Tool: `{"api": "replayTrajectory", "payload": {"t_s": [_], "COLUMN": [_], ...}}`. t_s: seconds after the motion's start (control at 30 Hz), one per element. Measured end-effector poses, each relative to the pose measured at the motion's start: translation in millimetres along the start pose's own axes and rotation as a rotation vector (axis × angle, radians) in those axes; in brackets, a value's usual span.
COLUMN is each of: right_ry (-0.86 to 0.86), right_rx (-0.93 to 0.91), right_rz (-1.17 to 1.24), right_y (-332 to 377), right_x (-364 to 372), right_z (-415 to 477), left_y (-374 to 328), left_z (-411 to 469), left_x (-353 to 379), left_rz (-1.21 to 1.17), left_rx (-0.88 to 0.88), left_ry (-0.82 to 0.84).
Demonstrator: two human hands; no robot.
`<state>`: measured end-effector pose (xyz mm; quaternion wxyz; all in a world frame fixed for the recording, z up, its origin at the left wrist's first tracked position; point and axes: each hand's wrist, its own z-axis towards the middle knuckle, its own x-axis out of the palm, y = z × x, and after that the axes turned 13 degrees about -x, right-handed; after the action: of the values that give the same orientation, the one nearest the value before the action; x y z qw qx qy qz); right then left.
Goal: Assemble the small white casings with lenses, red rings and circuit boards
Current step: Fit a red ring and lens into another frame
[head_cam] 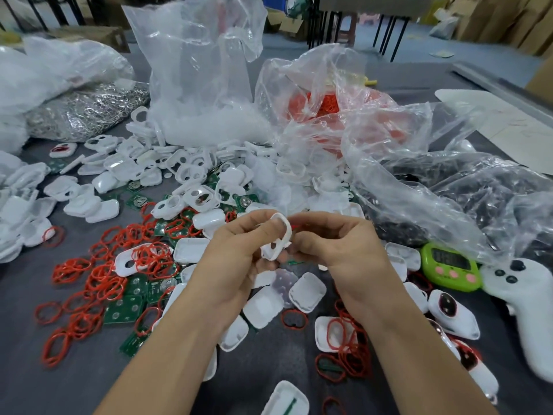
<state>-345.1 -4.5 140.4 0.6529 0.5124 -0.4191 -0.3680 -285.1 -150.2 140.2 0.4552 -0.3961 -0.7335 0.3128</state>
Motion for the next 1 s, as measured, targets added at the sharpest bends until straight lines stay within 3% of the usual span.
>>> {"api": "replayTrajectory", "payload": {"t_s": [0.13, 0.3, 0.4, 0.6, 0.77, 1.0], "right_ry": [-0.046, -0.022, 0.005, 0.130, 0.091, -0.096], "right_rx": [-0.040, -0.019, -0.113, -0.279, -0.364, -0.359], "right_rz": [-0.028, 0.039, -0.039, -0.202, -0.403, -0.281], "right_y": [-3, -6, -6, 1, 5, -1], "right_x": [-2, -3, -2, -5, -7, -4], "right_z": [3, 1, 1, -2, -2, -2], "left_y": [2, 10, 7, 2, 2, 7], "left_z": [3, 4, 4, 3, 4, 4], "left_x": [1, 4, 4, 1, -2, 5], "left_rz": [-0.035, 0.115, 0.104, -0.002, -0.059, -0.064], "left_rx": [-0.033, 0.048, 0.084, 0.003, -0.039, -0.015], "left_ry": [-0.080, -0.163, -0.203, -0.114, -0.042, -0.141]}}
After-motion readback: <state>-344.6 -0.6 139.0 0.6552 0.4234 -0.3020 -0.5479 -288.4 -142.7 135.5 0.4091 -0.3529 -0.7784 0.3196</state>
